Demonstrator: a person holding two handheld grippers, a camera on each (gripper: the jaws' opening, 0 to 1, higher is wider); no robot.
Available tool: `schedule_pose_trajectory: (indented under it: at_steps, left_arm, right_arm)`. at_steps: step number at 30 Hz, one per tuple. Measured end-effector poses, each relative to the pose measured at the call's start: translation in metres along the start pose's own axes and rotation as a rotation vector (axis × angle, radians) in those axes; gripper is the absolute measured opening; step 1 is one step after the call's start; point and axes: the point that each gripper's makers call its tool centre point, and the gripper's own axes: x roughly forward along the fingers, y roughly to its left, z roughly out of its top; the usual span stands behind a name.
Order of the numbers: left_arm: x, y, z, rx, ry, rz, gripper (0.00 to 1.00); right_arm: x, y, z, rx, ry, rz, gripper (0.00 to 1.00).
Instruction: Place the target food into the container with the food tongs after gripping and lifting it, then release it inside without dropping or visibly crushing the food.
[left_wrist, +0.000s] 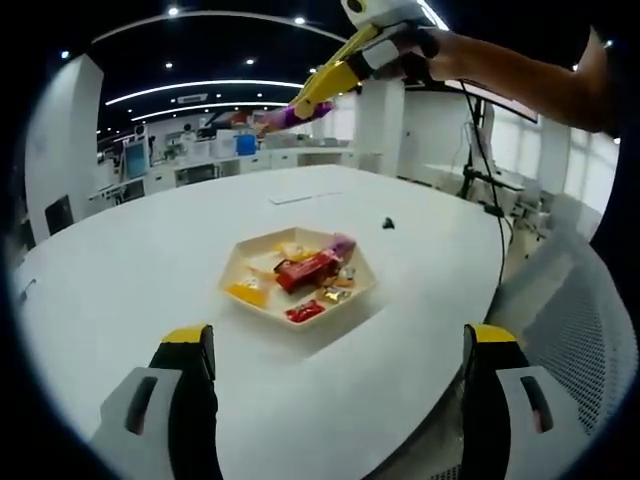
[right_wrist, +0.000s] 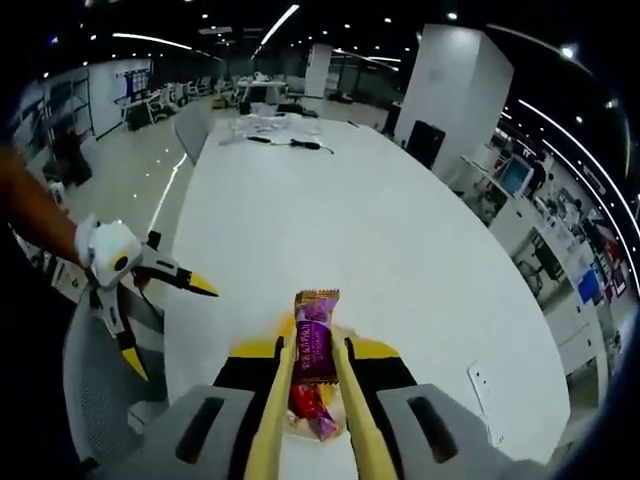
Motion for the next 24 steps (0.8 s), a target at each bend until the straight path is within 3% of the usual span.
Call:
schedule_pose_trajectory:
  at_steps: [2, 8, 20, 24]
  left_arm:
    - [0.000, 0.000, 0.000, 0.000, 0.001, -0.001, 0.99]
    - [0.000, 0.000, 0.000, -0.001, 0.000, 0.000, 0.99]
    - [0.001, -0.001, -0.001, 0.005, 0.009, -0.004, 0.99]
    - [0.001, -0.002, -0.002, 0.008, 0.015, -0.005, 0.99]
  right_arm:
    - [0.003, 0.004, -0.002, -0.007, 0.004, 0.030, 0.27]
    - [0.004, 0.003, -0.010, 0.001, 0.016, 0.017, 0.27]
    - [-0.015, -0.013, -0.006, 0.023, -0.075, -0.024, 0.28]
    - [-0.024, -0.020, -0.011, 0.030, -0.079, -0.036, 0.28]
